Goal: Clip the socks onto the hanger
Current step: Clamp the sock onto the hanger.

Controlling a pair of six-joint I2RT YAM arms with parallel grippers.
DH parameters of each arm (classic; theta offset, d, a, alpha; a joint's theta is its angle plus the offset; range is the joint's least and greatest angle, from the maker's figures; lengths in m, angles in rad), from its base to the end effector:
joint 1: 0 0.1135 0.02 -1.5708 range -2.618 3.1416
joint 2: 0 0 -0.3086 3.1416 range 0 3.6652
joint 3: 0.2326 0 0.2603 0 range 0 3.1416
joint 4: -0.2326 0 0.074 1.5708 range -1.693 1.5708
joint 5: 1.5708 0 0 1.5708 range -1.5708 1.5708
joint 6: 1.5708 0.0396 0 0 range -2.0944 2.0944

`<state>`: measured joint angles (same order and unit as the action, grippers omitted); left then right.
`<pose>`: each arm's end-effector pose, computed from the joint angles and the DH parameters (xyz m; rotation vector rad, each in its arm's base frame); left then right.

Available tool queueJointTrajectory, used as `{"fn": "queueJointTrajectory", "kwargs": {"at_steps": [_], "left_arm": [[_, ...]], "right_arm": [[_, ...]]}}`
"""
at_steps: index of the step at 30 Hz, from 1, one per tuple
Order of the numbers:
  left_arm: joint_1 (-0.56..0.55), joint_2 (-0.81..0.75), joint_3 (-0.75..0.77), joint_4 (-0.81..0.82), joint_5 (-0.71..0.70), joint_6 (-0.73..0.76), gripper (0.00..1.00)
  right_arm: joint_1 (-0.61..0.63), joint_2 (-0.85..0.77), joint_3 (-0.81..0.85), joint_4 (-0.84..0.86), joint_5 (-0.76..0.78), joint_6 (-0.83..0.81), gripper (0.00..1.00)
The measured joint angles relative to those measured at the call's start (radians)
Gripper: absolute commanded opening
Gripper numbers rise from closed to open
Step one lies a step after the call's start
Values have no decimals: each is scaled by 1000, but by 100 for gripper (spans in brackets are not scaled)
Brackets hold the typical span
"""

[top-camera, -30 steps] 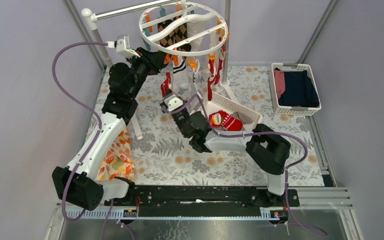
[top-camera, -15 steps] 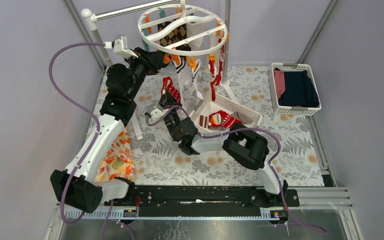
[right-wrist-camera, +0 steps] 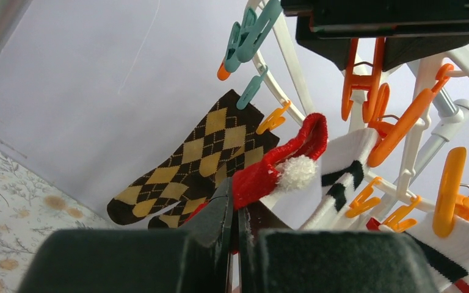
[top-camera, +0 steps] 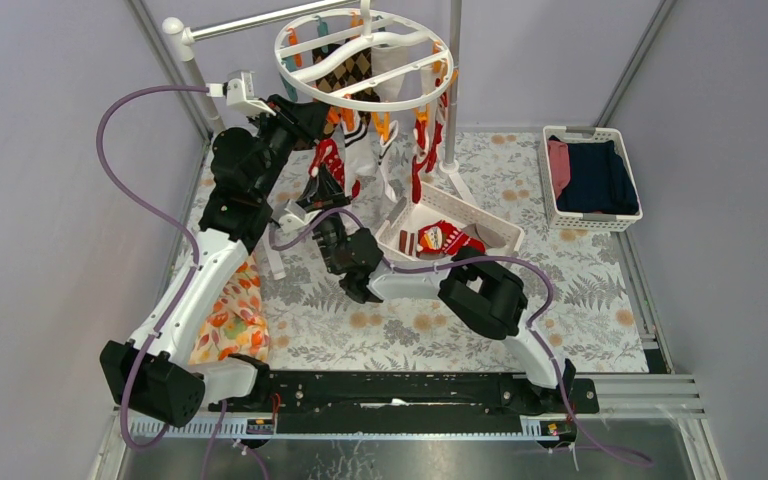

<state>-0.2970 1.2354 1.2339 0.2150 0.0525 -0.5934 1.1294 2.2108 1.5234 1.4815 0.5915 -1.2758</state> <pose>0.2698 -0.0847 0.4886 -0.1617 1.3918 -0.7810 0.2391 0.4544 0.3229 -0.5028 0.7976 -0.3650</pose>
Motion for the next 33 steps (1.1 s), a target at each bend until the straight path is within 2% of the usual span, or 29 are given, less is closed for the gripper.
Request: {"fn": "queueJointTrajectory", "kwargs": {"at_steps": [11, 33], "left_arm": [[0, 0, 0, -3, 0, 0, 10], [0, 0, 0, -7, 1, 1, 10]], "right_arm": [[-14, 20, 37, 4, 3, -58, 0], [-44, 19, 39, 5, 19, -71, 0]]}}
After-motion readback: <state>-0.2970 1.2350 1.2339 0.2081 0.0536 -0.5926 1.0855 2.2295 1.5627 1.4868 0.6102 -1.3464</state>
